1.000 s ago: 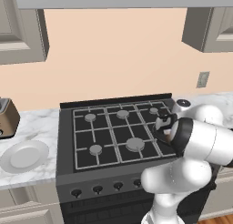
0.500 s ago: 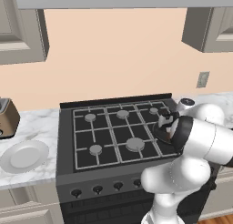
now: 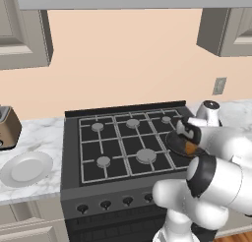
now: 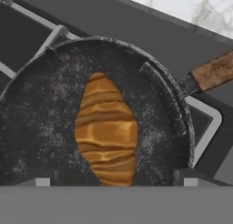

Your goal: Pick the croissant and place it on the pan. Then turn on the stove to warm the croissant.

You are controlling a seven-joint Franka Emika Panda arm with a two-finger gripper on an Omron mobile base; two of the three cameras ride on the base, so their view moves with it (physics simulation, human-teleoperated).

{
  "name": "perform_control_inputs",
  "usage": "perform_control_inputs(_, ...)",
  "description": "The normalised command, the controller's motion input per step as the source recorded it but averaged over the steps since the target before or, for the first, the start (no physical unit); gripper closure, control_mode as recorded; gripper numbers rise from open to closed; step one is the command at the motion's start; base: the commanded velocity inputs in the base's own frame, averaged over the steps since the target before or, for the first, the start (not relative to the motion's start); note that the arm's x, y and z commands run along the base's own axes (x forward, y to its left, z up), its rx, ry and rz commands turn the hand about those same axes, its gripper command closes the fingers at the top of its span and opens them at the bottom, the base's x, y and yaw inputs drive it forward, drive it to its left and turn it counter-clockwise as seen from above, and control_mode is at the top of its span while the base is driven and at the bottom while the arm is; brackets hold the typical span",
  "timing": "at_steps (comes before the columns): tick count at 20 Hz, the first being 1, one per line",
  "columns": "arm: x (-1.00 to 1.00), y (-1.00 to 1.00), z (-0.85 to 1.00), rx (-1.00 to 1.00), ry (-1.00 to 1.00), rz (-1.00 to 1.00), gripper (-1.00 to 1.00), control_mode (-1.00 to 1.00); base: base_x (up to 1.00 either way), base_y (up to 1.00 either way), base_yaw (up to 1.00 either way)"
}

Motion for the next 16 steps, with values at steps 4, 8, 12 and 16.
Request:
perform_control_inputs(4, -0.52, 0.00, 0.52, 0.00, -0.08, 0.00, -1.00, -1.00, 0.00, 0.00, 0.00)
perform_control_inputs(8, -0.52, 0.00, 0.38, 0.00, -0.06, 0.00, -1.00, -1.00, 0.00, 0.00, 0.00)
perform_control_inputs(12, -0.53, 0.00, 0.20, 0.00, -0.03, 0.02, -1.00, -1.00, 0.00, 0.00, 0.00)
perform_control_inputs(16, -0.49, 0.00, 0.24, 0.00, -0.02, 0.11, -1.00, -1.00, 0.00, 0.00, 0.00)
